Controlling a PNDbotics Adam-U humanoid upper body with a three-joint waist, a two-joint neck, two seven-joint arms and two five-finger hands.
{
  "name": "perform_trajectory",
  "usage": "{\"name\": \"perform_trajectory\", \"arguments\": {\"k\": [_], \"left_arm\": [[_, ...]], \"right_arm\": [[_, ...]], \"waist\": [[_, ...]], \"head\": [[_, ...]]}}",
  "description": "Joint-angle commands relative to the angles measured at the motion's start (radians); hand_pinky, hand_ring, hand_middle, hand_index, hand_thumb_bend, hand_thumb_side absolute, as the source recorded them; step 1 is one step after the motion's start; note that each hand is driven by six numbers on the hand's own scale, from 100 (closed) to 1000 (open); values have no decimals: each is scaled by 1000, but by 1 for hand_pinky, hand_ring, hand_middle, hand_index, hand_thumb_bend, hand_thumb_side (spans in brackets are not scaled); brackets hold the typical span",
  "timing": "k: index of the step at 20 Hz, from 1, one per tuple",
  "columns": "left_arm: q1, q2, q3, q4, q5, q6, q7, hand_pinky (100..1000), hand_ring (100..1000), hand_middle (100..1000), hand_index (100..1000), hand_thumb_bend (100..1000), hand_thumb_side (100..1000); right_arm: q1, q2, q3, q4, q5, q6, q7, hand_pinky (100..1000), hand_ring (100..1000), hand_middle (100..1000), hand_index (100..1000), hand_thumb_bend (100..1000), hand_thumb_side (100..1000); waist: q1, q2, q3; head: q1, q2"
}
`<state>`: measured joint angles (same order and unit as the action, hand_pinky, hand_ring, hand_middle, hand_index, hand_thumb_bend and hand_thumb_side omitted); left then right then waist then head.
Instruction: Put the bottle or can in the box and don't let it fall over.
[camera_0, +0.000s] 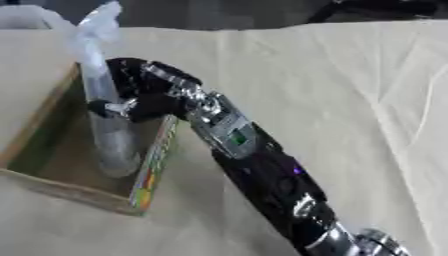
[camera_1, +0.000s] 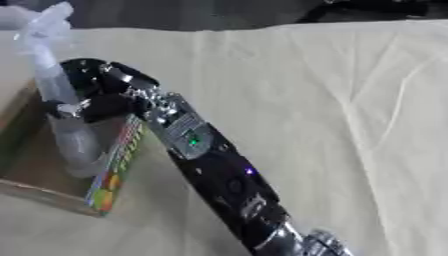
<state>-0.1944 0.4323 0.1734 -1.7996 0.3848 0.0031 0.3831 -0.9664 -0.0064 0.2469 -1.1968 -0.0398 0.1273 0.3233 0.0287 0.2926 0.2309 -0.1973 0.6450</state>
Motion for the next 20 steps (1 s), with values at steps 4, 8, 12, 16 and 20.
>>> {"name": "perform_trajectory", "arguments": {"k": [4,8,12,16,20], "left_arm": [[8,44,20,-10,-7,-4,10,778,826,723,806,747,591],[15,47,22,-10,-11,-4,11,778,826,723,807,746,591],[21,50,25,-9,-14,-5,13,778,827,723,807,746,592],[26,51,28,-9,-15,-6,15,778,827,723,807,746,591],[30,53,30,-9,-16,-6,17,778,827,723,807,746,591]], "right_arm": [[-3,-85,8,-83,-50,33,21,893,908,784,897,387,189],[9,-132,8,-106,-74,39,35,892,908,785,897,389,180],[29,-190,1,-133,-101,47,37,892,907,786,896,387,178],[55,-243,-19,-170,-151,57,22,892,907,786,896,387,173],[84,-299,-39,-210,-199,65,7,891,908,788,897,389,168]], "waist": [[9,-32,-15],[11,-36,-25],[11,-40,-34],[13,-43,-44],[17,-46,-54]], "head": [[30,20],[45,27],[56,29],[64,29],[72,32]]}}
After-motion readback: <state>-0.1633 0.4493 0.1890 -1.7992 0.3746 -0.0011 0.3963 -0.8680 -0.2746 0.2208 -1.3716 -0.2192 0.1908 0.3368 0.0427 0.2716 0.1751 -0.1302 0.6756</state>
